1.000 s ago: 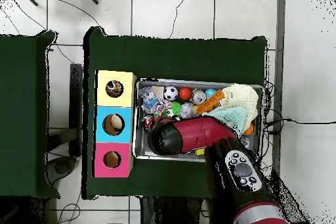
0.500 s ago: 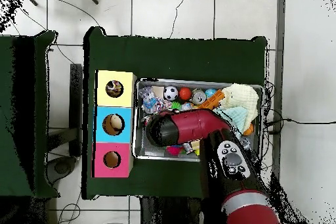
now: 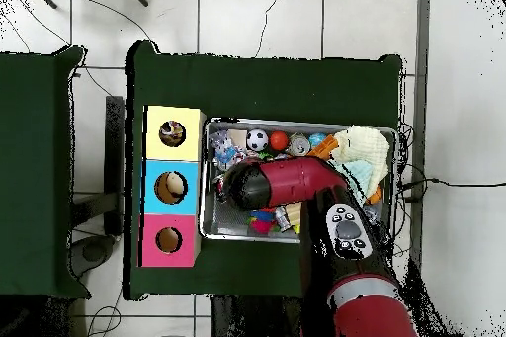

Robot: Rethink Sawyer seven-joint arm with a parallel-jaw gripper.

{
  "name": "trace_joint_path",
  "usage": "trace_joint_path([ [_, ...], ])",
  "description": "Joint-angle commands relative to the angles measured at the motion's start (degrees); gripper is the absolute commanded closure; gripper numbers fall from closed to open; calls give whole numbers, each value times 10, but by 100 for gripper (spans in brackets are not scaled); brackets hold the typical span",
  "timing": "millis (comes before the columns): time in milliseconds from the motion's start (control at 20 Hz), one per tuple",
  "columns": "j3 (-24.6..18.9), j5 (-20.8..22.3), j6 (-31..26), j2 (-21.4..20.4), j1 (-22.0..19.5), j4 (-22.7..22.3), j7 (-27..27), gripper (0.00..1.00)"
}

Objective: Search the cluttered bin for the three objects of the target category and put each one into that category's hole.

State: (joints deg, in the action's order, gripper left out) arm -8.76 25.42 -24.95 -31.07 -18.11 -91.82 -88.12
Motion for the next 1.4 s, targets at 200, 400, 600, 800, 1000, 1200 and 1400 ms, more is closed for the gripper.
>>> trace_joint_path([
  [200,-12,-33,8,36,-1,22,-89,0],
  [400,-49,-55,27,42,-25,-4,-81,0],
  [600,-85,-78,37,46,-48,-28,-73,0],
  [800,-108,-91,36,44,-64,-41,-61,0],
  [1000,-114,-93,31,42,-67,-43,-57,0],
  [1200,-113,-87,37,55,-66,-33,-52,0],
  [1400,-111,-79,40,69,-62,-17,-46,0],
])
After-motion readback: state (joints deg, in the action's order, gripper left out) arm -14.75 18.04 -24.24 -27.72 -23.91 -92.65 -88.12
